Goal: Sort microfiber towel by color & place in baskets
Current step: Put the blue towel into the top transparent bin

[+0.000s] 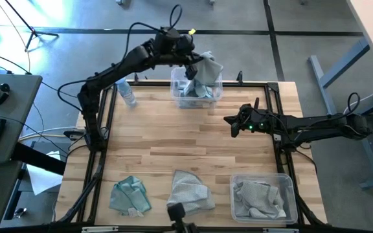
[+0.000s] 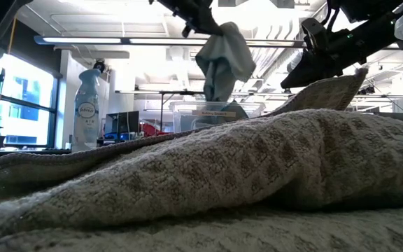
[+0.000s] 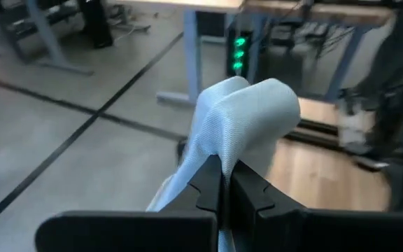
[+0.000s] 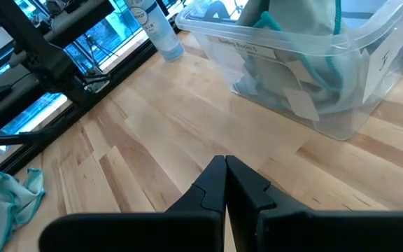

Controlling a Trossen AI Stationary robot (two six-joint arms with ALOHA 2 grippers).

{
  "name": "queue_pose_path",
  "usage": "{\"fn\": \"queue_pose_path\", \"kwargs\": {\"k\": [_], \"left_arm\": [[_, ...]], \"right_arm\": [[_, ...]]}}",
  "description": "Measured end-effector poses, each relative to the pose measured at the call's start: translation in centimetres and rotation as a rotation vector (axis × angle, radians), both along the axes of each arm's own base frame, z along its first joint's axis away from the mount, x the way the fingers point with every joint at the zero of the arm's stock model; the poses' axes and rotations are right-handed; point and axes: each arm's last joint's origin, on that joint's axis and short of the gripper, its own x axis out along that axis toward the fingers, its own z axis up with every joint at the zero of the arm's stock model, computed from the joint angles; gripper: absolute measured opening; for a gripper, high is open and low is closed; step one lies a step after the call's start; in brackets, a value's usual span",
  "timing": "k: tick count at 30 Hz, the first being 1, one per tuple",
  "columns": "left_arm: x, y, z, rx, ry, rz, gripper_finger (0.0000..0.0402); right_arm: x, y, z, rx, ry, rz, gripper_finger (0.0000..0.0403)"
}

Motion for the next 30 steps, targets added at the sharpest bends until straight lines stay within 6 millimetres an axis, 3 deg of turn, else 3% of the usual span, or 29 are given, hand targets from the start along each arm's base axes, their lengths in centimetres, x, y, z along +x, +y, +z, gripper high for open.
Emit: {"fn": "queue_pose_path", "kwargs": {"k": [6, 13, 21, 30], "left_arm": [[-1.1, 0.4, -1.4, 0.003, 0.192, 0.109, 0.0], [-1.1, 0.8, -6.0, -0.056, 0.349, 0.182, 0.0], [1.3, 1.1, -10.4, -0.242, 0.168, 0.183, 0.0], [4.6, 1.9, -16.8, -0.315, 0.229, 0.19, 0.0]], "right_arm": [[0.0, 0.0, 0.0, -0.001, 0.001, 0.0, 0.0], [0.0, -0.1, 0.0, -0.01, 0.003, -0.017, 0.0], [-0.1, -0.1, 0.0, -0.019, 0.004, -0.035, 0.0], [0.0, -0.1, 0.0, -0.016, 0.003, -0.035, 0.0]]}}
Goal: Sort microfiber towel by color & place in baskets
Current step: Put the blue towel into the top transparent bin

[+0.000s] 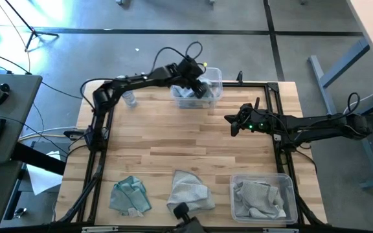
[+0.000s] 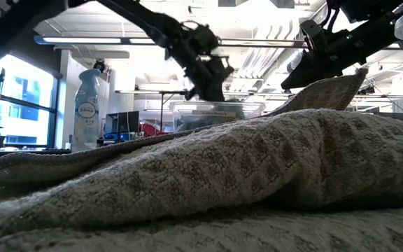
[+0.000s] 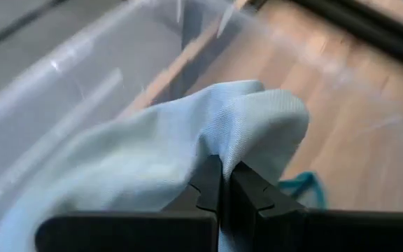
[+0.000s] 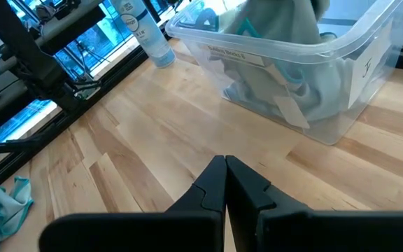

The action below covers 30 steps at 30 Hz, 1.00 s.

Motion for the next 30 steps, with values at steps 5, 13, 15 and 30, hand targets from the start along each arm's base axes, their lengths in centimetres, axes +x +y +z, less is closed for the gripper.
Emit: {"fn": "queue_pose_path", "kwargs": {"k": [5, 13, 15, 30], "left_arm": [[0.2, 1.0, -2.8, -0.078, 0.04, 0.071, 0.0], [0.1, 2.0, -4.1, -0.219, -0.022, 0.254, 0.0004], [0.0, 2.2, -4.1, -0.227, -0.026, 0.268, 0.0014], [-0.9, 1.5, -1.5, -0.216, -0.029, 0.16, 0.0138]], "right_arm": [[0.0, 0.0, 0.0, 0.0, 0.0, 0.0, 0.0], [0.0, 0.0, 0.0, -0.001, 0.0, 0.001, 0.0], [0.0, 0.0, 0.0, -0.001, 0.0, 0.001, 0.0], [-0.1, 0.0, -0.2, -0.005, 0.028, 0.006, 0.0]]}}
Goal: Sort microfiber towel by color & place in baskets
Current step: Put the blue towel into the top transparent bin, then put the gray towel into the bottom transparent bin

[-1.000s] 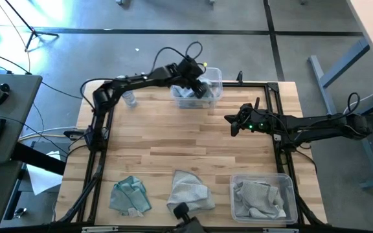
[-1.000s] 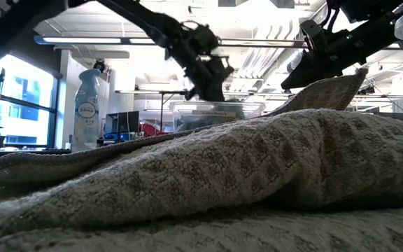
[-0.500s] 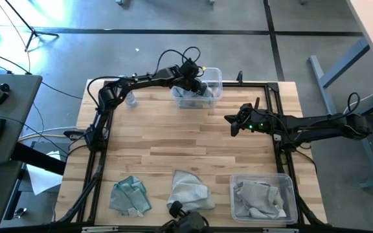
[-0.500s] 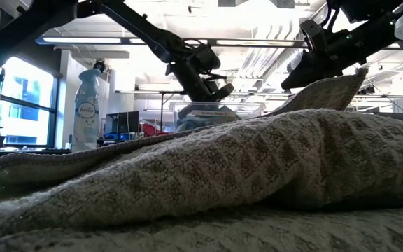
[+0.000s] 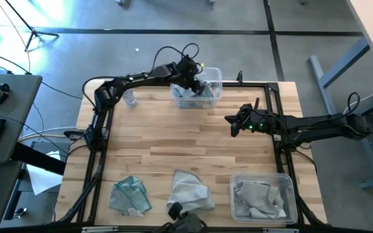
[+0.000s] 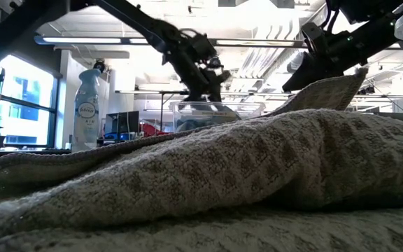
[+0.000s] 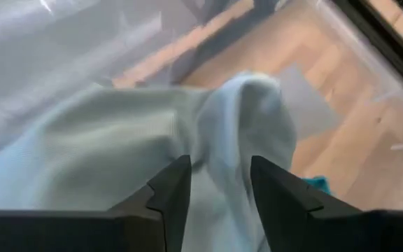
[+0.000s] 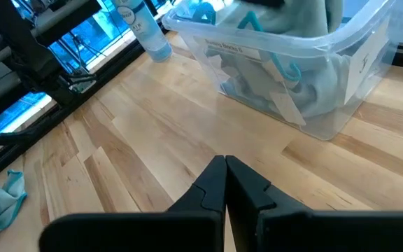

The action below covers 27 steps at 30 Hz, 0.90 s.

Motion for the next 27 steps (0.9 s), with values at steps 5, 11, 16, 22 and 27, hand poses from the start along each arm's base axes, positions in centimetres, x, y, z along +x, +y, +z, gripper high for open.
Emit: {"fn": "queue_pose_path", "kwargs": {"k": [5, 11, 16, 22, 27], "left_arm": [[-1.6, -0.8, 2.8, 0.03, 0.034, 0.046, 0.0142], [-3.7, -2.6, 6.4, 0.051, 0.072, 0.067, 0.0142], [-4.5, -5.8, 8.7, 0.093, 0.126, 0.036, 0.0141], [-4.0, -11.0, 8.1, 0.155, 0.311, -0.051, 0.0106], [-3.6, -15.2, 5.6, 0.131, 0.358, -0.122, 0.0023]], "right_arm": [[-0.1, 0.0, -0.3, 0.004, 0.032, 0.002, 0.0], [-0.2, 0.0, -0.3, 0.005, 0.038, 0.001, 0.0], [-0.2, 0.0, -0.4, 0.005, 0.047, 0.001, 0.0], [-0.2, 0.0, -0.4, 0.0, 0.055, 0.004, 0.0], [-0.2, 0.0, -0.4, -0.06, 0.086, 0.037, 0.0]]}}
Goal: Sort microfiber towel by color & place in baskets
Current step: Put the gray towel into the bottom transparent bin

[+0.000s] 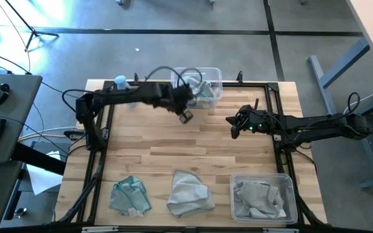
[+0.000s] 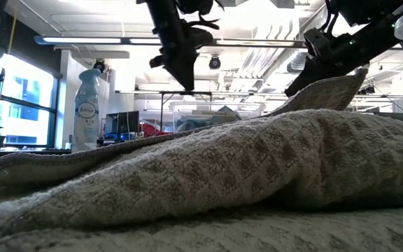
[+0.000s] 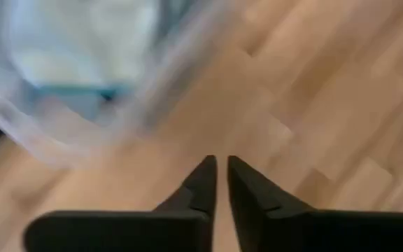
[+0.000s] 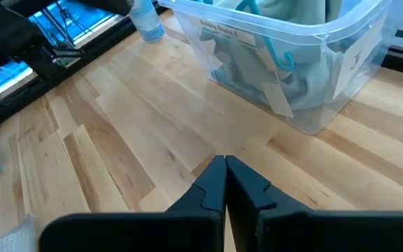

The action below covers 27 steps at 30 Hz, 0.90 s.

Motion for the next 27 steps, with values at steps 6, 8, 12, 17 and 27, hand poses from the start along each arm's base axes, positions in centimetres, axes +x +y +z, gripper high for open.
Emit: {"fn": "queue_pose_path", "kwargs": {"k": [6, 8, 12, 17, 27], "left_arm": [[-1.7, -4.1, -0.9, -0.056, -0.013, -0.015, 0.0007], [-2.7, -5.3, -0.9, -0.069, -0.026, 0.005, 0.0002], [-5.2, -7.5, -0.5, -0.083, -0.074, 0.077, 0.0001], [-7.9, -10.1, -0.6, -0.13, -0.122, 0.162, 0.0], [-10.2, -13.3, -1.5, -0.175, -0.163, 0.241, 0.0]], "right_arm": [[0.0, 0.0, 0.0, -0.016, 0.01, 0.01, 0.0], [0.0, 0.0, 0.0, -0.035, 0.02, 0.02, 0.0], [0.0, 0.0, 0.0, -0.058, 0.032, 0.034, 0.0], [0.0, 0.0, 0.0, -0.058, 0.03, 0.031, 0.0], [0.0, 0.0, 0.0, -0.06, 0.036, 0.032, 0.0]]}}
